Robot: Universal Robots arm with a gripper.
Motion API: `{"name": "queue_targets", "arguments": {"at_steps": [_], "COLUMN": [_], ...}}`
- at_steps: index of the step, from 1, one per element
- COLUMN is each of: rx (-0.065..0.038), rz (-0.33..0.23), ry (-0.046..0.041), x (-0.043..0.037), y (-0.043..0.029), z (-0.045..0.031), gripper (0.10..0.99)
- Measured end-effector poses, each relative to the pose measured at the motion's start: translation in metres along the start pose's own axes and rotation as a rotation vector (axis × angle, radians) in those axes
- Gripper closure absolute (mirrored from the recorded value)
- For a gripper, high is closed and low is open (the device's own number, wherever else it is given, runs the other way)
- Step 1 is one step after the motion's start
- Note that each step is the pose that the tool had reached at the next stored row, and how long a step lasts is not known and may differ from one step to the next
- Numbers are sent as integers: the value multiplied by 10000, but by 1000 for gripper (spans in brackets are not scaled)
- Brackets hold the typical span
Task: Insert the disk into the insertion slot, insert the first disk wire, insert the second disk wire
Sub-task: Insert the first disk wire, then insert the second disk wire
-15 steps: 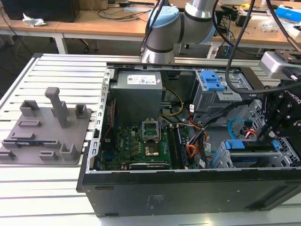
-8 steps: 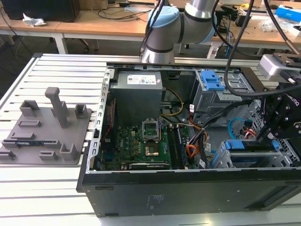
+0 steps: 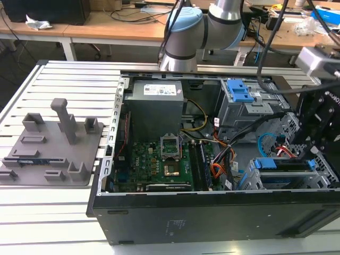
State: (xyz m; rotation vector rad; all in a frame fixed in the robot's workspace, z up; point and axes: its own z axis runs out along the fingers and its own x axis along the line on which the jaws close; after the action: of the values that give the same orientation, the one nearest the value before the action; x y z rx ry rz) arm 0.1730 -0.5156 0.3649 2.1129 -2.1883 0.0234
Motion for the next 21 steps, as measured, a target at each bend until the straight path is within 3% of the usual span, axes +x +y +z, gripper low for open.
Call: {"name": "queue_targets", "arguments": {"at_steps": [2, 21], "rx": [11, 15], "rz": [12, 15], "ry": [14, 42], "x": [-22, -37], "y": [7, 7], "z": [-108, -112], "gripper": [663, 663]}}
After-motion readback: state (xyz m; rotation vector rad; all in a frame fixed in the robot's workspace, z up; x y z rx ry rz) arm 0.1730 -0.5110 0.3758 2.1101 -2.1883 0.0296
